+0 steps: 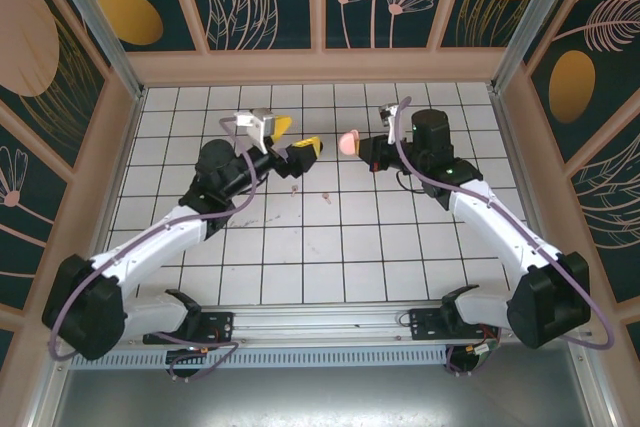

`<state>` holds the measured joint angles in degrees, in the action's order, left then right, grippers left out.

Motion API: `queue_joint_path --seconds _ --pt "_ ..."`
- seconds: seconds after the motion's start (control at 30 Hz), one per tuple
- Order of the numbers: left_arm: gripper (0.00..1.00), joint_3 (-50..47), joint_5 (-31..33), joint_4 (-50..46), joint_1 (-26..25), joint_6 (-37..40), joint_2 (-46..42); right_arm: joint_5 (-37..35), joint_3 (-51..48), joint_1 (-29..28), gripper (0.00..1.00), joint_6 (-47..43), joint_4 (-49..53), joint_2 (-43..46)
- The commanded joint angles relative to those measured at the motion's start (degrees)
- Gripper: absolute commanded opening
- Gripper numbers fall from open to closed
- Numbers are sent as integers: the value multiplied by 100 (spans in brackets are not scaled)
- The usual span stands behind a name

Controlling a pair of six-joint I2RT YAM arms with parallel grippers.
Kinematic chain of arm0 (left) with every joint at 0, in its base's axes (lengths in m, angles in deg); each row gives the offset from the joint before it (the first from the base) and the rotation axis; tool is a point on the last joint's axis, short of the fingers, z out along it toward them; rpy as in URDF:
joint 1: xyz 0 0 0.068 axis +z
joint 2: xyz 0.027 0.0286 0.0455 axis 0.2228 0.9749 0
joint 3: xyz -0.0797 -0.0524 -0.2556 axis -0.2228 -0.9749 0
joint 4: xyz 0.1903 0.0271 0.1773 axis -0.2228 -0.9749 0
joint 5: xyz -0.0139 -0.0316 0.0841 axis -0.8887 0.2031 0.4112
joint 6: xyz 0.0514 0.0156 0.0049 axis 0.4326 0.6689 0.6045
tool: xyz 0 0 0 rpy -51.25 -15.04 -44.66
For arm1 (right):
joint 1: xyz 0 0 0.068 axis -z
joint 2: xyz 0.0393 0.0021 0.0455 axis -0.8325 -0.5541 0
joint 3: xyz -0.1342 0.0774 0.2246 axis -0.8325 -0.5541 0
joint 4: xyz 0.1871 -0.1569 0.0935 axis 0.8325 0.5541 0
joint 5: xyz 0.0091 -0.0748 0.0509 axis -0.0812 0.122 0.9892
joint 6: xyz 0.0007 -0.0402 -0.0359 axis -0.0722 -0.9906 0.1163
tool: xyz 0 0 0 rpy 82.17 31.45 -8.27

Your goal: Insert the wireless bluetooth earbuds into the charging case

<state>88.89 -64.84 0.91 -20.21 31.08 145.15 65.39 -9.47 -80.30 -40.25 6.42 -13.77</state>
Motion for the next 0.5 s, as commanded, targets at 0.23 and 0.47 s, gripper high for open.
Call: queue_joint_path --seconds 0.23,0.47 --pt "97 346 1141 -1385 30 2085 -398 -986 943 -411 0 -1222 1007 -598" --pt "92 922 976 -2027 30 3034 -3 -1575 1437 -664 0 -2218 1353 -884"
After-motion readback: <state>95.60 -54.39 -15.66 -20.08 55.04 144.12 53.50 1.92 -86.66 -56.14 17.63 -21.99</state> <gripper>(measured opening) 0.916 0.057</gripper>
